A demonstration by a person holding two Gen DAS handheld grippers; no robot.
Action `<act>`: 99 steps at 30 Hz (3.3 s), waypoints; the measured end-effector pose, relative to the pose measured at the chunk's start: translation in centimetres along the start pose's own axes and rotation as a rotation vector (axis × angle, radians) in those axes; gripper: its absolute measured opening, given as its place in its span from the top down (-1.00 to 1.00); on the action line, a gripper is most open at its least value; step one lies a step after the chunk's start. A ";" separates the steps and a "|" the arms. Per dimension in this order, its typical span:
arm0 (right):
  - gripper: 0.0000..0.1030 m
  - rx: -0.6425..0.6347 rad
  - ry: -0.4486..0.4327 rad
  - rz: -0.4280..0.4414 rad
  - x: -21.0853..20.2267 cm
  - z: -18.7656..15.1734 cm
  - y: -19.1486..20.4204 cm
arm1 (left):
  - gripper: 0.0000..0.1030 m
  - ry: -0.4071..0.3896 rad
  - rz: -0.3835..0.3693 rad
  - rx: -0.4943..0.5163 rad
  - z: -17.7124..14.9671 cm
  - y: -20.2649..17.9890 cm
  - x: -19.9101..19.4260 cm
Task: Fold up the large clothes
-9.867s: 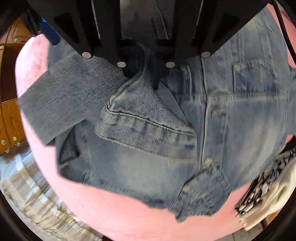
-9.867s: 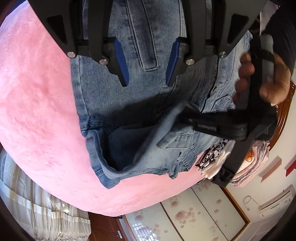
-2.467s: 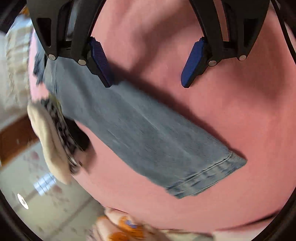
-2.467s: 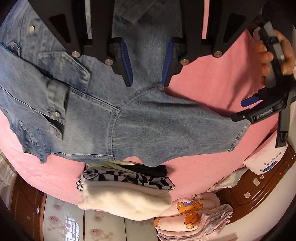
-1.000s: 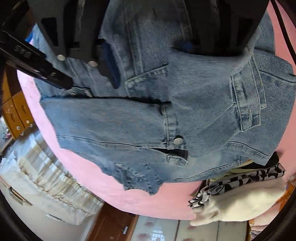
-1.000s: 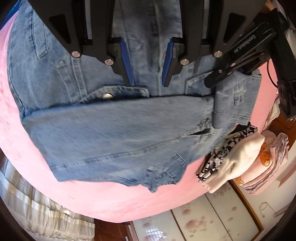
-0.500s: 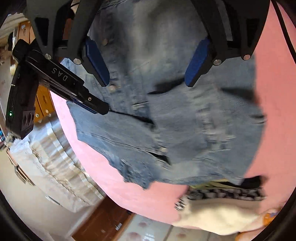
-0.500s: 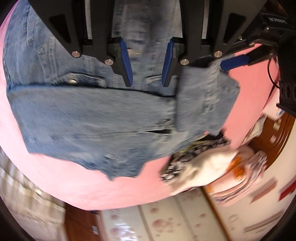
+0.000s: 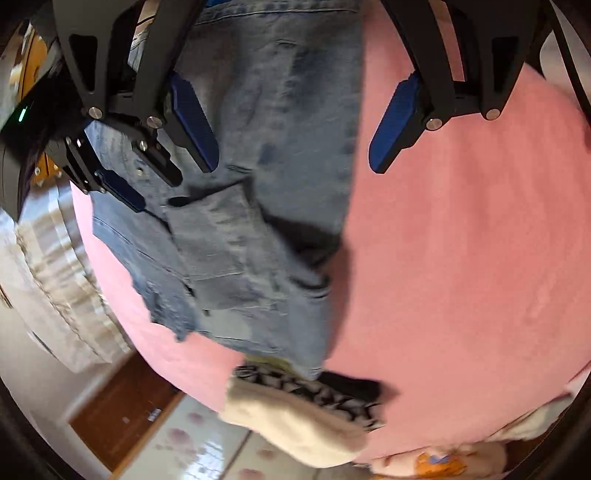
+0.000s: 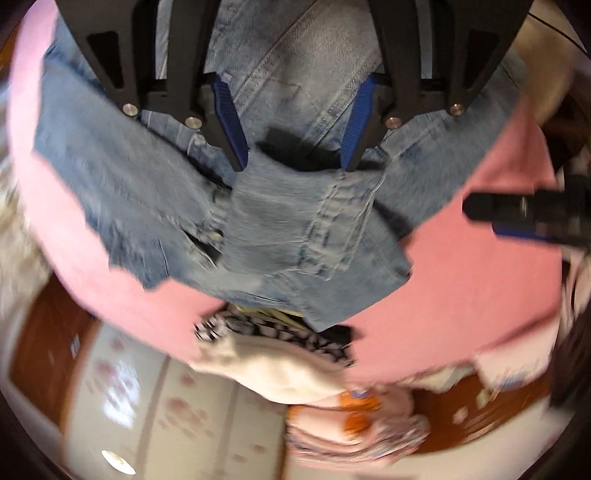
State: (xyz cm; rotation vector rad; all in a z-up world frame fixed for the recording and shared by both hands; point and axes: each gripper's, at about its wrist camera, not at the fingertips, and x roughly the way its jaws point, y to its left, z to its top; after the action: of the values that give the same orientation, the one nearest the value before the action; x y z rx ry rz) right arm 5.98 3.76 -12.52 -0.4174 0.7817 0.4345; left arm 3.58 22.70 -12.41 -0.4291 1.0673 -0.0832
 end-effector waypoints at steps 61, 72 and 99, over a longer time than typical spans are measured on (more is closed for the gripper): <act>0.10 0.857 0.184 0.398 10.8 -9.1 -35.0 | -0.61 0.101 0.033 0.096 12.0 -4.2 15.1; 0.10 0.904 0.209 0.568 9.9 -11.5 -36.1 | -0.61 0.123 0.052 0.114 10.9 -4.4 16.3; 0.65 0.593 0.031 0.474 3.8 -2.8 -28.2 | -0.63 0.088 0.045 0.104 10.1 -4.5 16.3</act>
State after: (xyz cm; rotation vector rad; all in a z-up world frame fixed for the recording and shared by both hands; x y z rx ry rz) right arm 21.39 -20.31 -11.62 0.3244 0.9967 0.6076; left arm 20.89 17.19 -20.12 -0.3093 1.1536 -0.1177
